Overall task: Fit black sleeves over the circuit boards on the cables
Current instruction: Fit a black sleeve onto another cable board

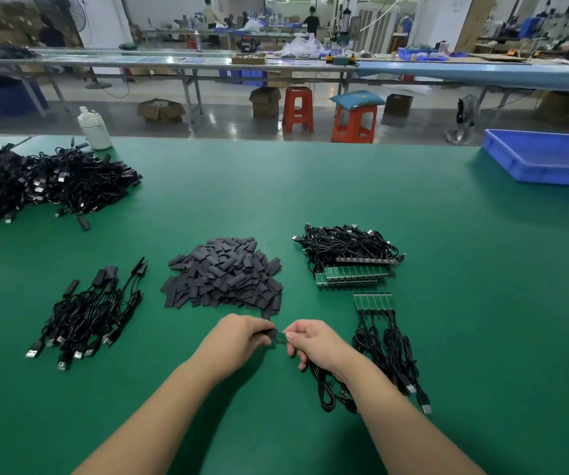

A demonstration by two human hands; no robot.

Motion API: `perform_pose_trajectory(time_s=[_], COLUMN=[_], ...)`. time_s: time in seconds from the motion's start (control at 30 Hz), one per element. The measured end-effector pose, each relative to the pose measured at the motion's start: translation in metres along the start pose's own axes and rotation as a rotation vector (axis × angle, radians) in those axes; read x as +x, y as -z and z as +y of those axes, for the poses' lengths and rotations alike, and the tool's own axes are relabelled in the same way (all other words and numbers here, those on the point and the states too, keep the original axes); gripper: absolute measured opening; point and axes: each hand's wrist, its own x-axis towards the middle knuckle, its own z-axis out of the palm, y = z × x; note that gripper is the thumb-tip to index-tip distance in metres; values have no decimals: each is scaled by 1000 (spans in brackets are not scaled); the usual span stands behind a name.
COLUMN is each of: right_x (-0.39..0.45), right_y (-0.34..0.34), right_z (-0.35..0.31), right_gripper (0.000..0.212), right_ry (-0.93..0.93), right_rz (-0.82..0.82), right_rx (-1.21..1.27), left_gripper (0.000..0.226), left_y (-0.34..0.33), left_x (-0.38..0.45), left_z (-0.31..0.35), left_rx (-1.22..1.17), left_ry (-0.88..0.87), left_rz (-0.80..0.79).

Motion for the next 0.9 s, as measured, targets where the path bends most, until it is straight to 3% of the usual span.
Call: perform_pose_trajectory(time_s=[0.17, 0.9], right_x=[1, -2], right_y=[-1, 0], right_z=[1, -1], right_gripper=[13, 12], right_ry=[5, 20], right_rz=[-4, -15], right_rx=[-21, 11], left_gripper=[23, 19], left_y=[-1, -19], left_x=[5, 3], left_z=[2, 5], left_rx=[110, 295], left_ry=[-40, -92], left_rz=[-77, 7])
